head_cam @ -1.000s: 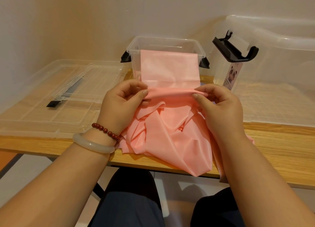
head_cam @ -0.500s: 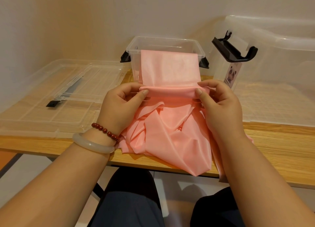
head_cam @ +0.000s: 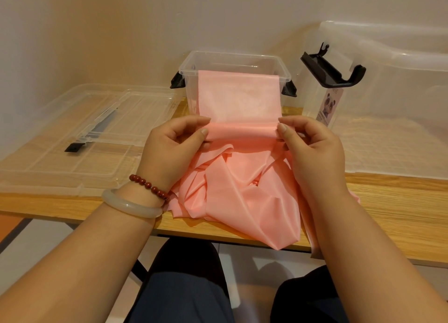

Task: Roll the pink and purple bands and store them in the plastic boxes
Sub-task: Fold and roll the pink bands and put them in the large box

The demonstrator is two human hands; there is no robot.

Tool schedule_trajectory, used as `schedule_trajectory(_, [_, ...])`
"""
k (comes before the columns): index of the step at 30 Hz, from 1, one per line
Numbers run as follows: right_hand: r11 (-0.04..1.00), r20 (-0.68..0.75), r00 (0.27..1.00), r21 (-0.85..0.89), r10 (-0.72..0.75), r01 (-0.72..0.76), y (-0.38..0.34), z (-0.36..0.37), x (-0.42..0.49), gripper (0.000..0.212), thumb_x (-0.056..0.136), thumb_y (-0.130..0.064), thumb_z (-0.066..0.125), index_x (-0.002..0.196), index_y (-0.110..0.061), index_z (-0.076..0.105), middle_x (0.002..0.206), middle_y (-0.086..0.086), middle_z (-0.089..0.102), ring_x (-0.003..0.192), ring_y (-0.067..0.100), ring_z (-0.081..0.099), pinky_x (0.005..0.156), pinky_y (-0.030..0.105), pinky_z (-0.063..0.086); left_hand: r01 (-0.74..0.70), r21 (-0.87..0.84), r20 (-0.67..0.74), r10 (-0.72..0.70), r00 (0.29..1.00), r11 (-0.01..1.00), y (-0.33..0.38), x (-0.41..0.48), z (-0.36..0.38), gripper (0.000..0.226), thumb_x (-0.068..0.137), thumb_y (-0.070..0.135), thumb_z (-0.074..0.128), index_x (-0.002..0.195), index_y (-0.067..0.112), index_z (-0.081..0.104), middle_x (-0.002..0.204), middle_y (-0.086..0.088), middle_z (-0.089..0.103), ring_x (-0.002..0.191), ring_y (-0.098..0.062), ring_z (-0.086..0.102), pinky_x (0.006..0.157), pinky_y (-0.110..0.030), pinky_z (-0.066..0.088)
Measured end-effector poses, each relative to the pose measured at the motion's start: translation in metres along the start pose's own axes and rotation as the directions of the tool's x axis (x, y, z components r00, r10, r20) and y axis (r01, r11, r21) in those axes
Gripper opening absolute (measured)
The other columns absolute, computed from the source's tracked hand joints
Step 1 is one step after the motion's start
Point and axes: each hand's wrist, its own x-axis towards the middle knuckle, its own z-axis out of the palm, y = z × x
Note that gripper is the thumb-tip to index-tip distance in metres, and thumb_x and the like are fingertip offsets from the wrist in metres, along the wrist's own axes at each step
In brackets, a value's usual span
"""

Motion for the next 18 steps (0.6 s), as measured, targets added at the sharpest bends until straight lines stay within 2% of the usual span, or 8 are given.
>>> schedule_trajectory(3, [1.000, 0.050, 0.999, -0.001, 0.012, -0.012, 0.0008, -0.0011, 0.0002, 0.026, 0.087, -0.023, 0.072, 0.111, -0.033, 0.069, 0.108, -0.013, 0.068, 0.096, -0.003, 0.063, 0.085, 0.022, 0.055, -0.022, 0.054, -0.003, 0.023, 1.000, 0.998, -0.0009, 0.0006, -0.0009, 0.026, 0.084, 0.010, 0.071, 0.102, 0.027, 0.067, 0.095, 0.010, 0.068, 0.084, 0.000, 0.067, 0.076, -0.015, 0.054])
schedule_trajectory(8, [1.000, -0.001, 1.000, -0.009, 0.005, -0.005, 0.0008, 0.0001, 0.0015, 0.012, 0.090, -0.023, 0.068, 0.096, -0.033, 0.073, 0.096, -0.013, 0.071, 0.090, 0.003, 0.064, 0.087, 0.036, 0.055, -0.012, 0.060, -0.009, 0.013, 1.000, 0.998, -0.0019, 0.0004, 0.0002, 0.015, 0.089, 0.014, 0.066, 0.097, 0.026, 0.069, 0.092, 0.006, 0.071, 0.080, -0.005, 0.070, 0.070, -0.017, 0.055])
schedule_trajectory(13, [0.998, 0.020, 1.000, -0.052, -0.018, 0.019, 0.0034, 0.0022, 0.0021, 0.007, 0.092, -0.029, 0.065, 0.091, -0.034, 0.068, 0.101, -0.006, 0.068, 0.091, 0.008, 0.065, 0.084, 0.041, 0.056, -0.026, 0.104, -0.023, 0.028, 0.999, 0.994, -0.0066, 0.0034, -0.0013, 0.011, 0.089, 0.021, 0.066, 0.093, 0.030, 0.070, 0.094, 0.007, 0.071, 0.090, -0.011, 0.068, 0.080, -0.028, 0.056])
schedule_trajectory(18, [1.000, 0.024, 1.000, -0.007, -0.013, 0.013, 0.0006, 0.0023, 0.0007, 0.018, 0.092, -0.021, 0.066, 0.095, -0.036, 0.057, 0.097, -0.008, 0.068, 0.083, 0.005, 0.067, 0.077, 0.036, 0.059, -0.022, 0.037, -0.012, 0.023, 1.000, 0.999, -0.0032, 0.0022, 0.0004, 0.014, 0.090, 0.012, 0.064, 0.098, 0.024, 0.068, 0.093, 0.002, 0.071, 0.078, -0.007, 0.070, 0.069, -0.017, 0.054])
